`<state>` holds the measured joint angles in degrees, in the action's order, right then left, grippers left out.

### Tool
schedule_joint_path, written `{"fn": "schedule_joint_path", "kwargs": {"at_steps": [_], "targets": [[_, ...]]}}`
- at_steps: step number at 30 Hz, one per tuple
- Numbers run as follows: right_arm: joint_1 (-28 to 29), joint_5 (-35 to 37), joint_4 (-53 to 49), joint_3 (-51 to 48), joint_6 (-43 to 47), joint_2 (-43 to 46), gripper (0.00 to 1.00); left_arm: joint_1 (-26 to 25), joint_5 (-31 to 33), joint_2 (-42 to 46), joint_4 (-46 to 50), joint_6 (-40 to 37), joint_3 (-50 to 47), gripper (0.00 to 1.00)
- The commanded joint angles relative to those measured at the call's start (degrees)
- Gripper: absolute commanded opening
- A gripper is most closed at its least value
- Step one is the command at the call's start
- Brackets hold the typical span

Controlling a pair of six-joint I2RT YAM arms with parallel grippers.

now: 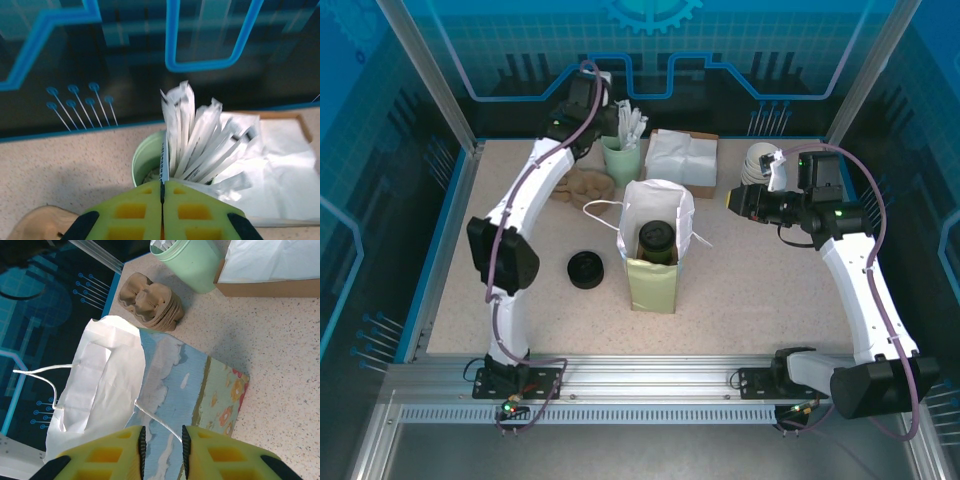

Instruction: Pack the takeout coffee

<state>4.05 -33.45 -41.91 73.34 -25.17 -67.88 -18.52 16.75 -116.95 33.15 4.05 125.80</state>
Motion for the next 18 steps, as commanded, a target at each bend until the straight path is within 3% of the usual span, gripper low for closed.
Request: {"fn": "schedule_joint_path", "kwargs": {"at_steps": [1,11,18], "targets": [[-0.89,-0.64,0.68,-0.66,0.87,0.65,0.28,0.07,0.47,4.72,0.89,-1.12,-1.3,0.06],[-0.84,-0.8,0.89,-0.92,0.78,0.64,0.28,-0.31,-0.56,11.64,5.04,-1.33,-1.35,0.06],[-0.86,-0.69,1.13,-0.92,0.58,0.79,0.28,-2.78,-2.95,18.78,13.29,-2.51,0.93,0.06]]}}
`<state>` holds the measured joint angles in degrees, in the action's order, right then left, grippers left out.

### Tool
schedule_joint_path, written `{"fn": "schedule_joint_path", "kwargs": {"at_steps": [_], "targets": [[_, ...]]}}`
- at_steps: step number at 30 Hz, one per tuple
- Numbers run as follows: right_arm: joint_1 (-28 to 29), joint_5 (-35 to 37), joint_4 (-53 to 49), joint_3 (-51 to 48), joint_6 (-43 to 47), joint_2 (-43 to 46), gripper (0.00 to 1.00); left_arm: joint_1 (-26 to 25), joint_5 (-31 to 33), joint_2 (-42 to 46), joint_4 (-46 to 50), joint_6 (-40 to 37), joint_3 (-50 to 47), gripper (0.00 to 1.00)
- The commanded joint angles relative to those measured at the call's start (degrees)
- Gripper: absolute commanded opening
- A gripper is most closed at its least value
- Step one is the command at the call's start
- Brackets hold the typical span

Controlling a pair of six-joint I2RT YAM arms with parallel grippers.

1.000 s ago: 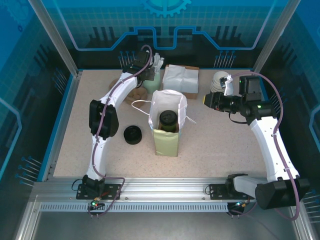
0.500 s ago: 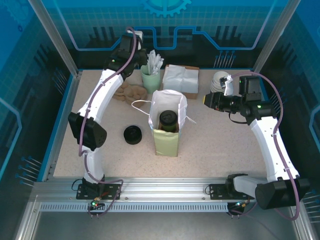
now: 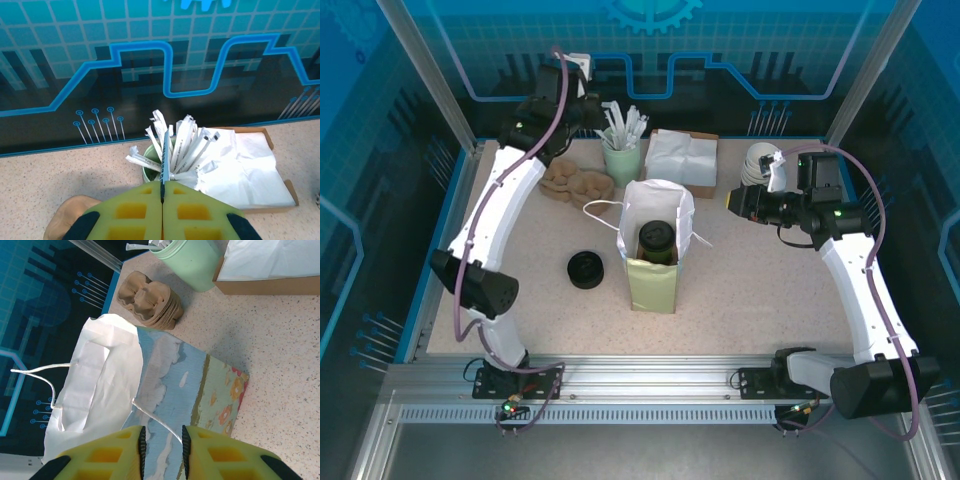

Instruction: Pack the takeout coffee

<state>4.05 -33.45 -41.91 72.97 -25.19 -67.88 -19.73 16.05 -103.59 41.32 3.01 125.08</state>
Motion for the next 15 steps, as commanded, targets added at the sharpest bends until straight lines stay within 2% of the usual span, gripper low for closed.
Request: {"fn": "schedule_joint_path", "kwargs": {"at_steps": [1,5,9,15], "targets": [[-0.87,-0.66,1.28,-0.55,0.59,0.73,0.28,-2.38,-3.05,6.53,7.1,-1.74,2.48,0.06],[-0.98,-0.4,1.77,-0.21,0.52,0.49,0.28,-7.07,-3.37,10.67,14.81,-3.0,5.13,0.07],[-0.91,-0.25,2.01,0.72,0.55,-0.29,0.28,-10.2,-6.74,14.46,24.76,-1.37,7.19,0.07],[-0.96,0.65,2.26,2.47,0.38,-1.23,0.28,-13.97,-12.06,20.43,33.88,1.04,4.04,0.08]]}}
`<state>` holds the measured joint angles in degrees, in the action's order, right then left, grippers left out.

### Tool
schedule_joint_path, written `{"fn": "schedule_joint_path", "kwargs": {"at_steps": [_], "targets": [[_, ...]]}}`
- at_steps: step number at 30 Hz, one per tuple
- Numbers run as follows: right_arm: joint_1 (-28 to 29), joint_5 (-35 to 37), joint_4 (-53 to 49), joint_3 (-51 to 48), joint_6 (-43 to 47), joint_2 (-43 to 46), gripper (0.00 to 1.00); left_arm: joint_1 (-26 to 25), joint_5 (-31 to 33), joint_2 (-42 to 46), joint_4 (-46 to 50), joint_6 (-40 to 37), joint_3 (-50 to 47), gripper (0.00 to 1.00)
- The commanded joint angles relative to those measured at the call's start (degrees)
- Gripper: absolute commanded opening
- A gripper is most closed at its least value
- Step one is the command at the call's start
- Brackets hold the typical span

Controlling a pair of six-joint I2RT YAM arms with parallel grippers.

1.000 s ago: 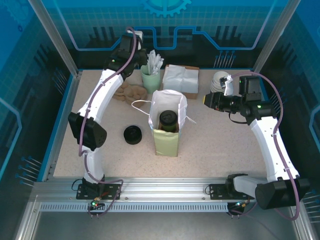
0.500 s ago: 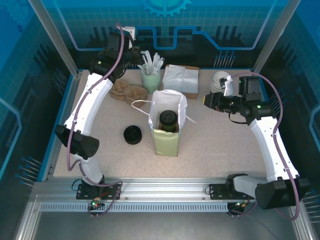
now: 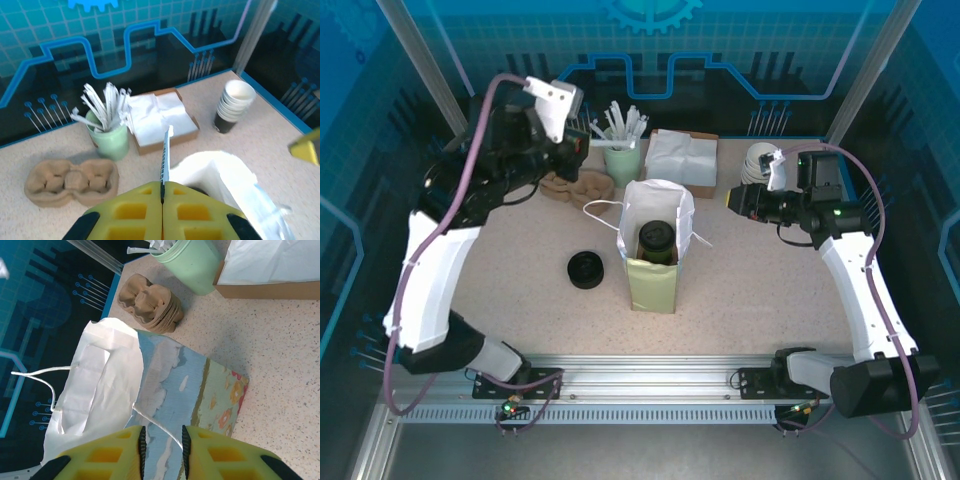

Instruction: Pack the takeout coffee

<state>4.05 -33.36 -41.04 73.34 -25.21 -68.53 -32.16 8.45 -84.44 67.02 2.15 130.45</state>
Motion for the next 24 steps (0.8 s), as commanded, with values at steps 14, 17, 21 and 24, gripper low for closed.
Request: {"fn": "schedule_joint_path", "kwargs": {"at_steps": [14,17,21,24], "targets": [[0.95,4.45,1.84,5.52,-0.85,-3.73,0.29,-10.84,-8.37,-6.73,18.47,1.78,-0.76,0.04],[2.02,5.74,1.75,6.74,-0.78,-5.05,0.29,-12.82,-9.04,-10.74,20.54,0.57,-0.38,0.03],[3.46,7.47,1.5,8.67,-0.61,-7.24,0.3,-14.0,-9.97,-15.03,21.66,0.28,-0.75,0.01],[4.45,8.44,1.49,10.14,-0.39,-9.15,0.3,-14.15,-10.13,-16.8,21.17,0.28,-2.39,0.01]]}}
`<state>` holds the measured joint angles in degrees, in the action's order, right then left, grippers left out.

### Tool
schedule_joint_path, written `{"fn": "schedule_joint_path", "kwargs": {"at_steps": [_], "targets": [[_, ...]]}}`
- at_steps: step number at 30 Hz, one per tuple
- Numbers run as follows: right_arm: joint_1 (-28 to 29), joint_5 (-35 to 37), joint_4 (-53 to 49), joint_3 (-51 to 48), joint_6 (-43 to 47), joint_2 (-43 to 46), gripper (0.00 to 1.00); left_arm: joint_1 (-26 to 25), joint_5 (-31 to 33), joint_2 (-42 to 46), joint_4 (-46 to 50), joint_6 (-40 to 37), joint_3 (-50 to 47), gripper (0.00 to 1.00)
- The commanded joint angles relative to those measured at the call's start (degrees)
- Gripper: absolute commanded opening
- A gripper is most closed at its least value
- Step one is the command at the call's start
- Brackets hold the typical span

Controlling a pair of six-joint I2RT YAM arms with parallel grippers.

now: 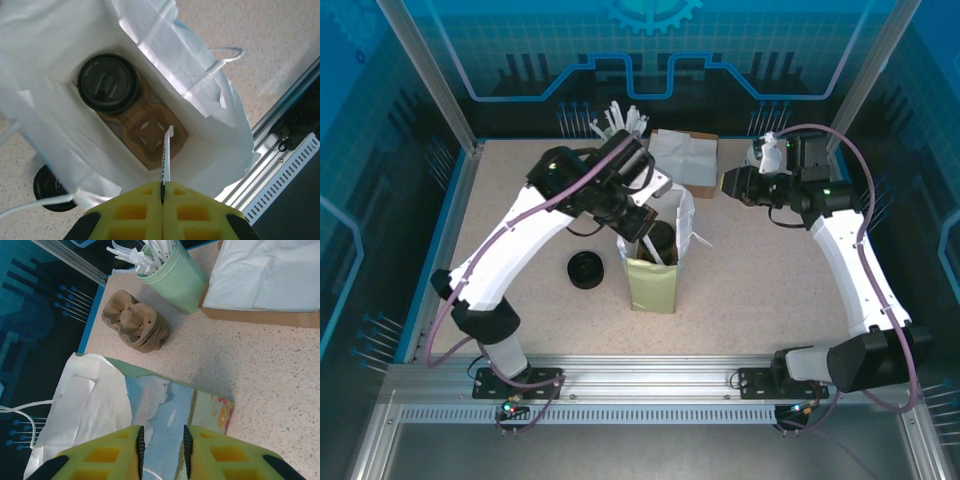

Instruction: Pack the takeout coffee

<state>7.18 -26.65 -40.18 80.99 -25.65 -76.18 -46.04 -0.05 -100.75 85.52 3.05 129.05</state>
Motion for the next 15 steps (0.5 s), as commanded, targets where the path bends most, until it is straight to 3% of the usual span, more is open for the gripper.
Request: {"fn": "schedule_joint_path", "kwargs": {"at_steps": [1,13,15], "targets": [[1.71,2.02,0.76,2.71,0.14,-1.88,0.3,-0.31,-1.6,-0.71,2.37,-0.52,-1.68,0.01],[4.87,5.31,2.24,4.97,0.25,-6.03,0.3,-0.29,-2.38,0.46,-5.56,2.44,-11.64,0.02],[5.49,6.68,1.95,5.62,0.42,-6.66,0.3,-0.33,-2.37,0.86,-6.02,2.65,-11.46,0.12]]}}
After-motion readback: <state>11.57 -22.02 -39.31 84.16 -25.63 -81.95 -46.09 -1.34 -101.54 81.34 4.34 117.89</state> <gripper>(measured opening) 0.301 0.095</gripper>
